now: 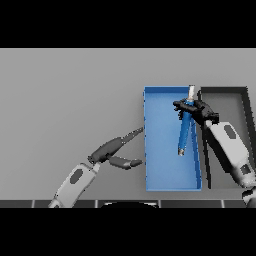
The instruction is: Pick up the blue pipe and place it into the blue bin.
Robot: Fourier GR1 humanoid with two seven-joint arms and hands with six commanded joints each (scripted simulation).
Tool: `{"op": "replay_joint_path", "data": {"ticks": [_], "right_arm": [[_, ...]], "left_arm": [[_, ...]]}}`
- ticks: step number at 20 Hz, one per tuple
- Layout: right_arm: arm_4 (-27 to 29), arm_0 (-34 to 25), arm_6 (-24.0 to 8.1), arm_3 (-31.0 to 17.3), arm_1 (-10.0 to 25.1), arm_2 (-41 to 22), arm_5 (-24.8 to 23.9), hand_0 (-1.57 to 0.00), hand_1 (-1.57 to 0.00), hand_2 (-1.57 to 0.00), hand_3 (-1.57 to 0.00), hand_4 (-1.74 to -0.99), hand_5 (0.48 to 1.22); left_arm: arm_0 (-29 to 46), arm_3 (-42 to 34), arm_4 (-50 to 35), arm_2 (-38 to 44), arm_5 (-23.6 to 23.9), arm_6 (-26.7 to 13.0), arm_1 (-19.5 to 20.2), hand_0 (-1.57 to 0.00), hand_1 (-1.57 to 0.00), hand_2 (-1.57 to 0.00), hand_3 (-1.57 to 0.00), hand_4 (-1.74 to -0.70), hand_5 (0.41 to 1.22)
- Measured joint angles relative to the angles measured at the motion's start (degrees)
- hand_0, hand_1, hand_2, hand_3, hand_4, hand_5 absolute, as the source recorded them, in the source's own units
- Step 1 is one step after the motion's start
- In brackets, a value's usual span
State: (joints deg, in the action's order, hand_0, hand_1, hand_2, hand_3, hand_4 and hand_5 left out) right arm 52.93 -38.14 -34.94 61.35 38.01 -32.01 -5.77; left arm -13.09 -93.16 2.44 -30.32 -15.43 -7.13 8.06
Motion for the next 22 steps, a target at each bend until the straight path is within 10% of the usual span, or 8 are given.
{"op": "replay_joint_path", "data": {"ticks": [3, 9, 12, 17, 22], "right_arm": [[7.49, -3.52, 0.0, 1.14, 4.01, -9.16, 2.6, -0.33, -0.32, -0.3, -0.2, -1.23, 1.056], [-0.13, -4.52, 1.53, 3.01, 5.64, -14.31, 5.63, -0.09, -0.08, -0.08, -0.05, -1.133, 0.853], [-1.5, -4.93, 2.03, 2.33, 5.81, -14.84, 5.96, -0.38, -0.18, -0.08, -0.03, -1.144, 0.792], [-0.69, -5.11, 2.93, 1.82, 5.11, -14.46, 7.23, -0.12, -0.06, -0.03, -0.01, -1.154, 0.809], [0.03, -4.04, 3.36, 3.97, 6.17, -14.04, 6.38, -0.21, -0.1, -0.02, 0.0, -1.152, 0.791]], "left_arm": [[0.33, 0.17, -0.24, 0.27, -0.08, 0.87, 0.24, 0.0, 0.0, 0.0, 0.0, -0.88, 0.495], [0.85, -0.17, -0.25, 0.07, -0.06, 1.27, 0.29, 0.0, 0.0, 0.0, 0.0, -0.88, 0.483], [1.0, -0.33, -0.17, -0.17, 0.05, 0.99, 0.05, 0.0, 0.0, 0.0, 0.0, -0.88, 0.476], [0.42, -0.85, -0.71, 0.41, -0.06, -0.04, 0.48, 0.0, 0.0, 0.0, 0.0, -0.88, 0.476], [0.38, -0.56, -0.85, 0.61, -0.39, 0.3, 0.86, 0.0, 0.0, 0.0, 0.0, -0.89, 0.48]]}}
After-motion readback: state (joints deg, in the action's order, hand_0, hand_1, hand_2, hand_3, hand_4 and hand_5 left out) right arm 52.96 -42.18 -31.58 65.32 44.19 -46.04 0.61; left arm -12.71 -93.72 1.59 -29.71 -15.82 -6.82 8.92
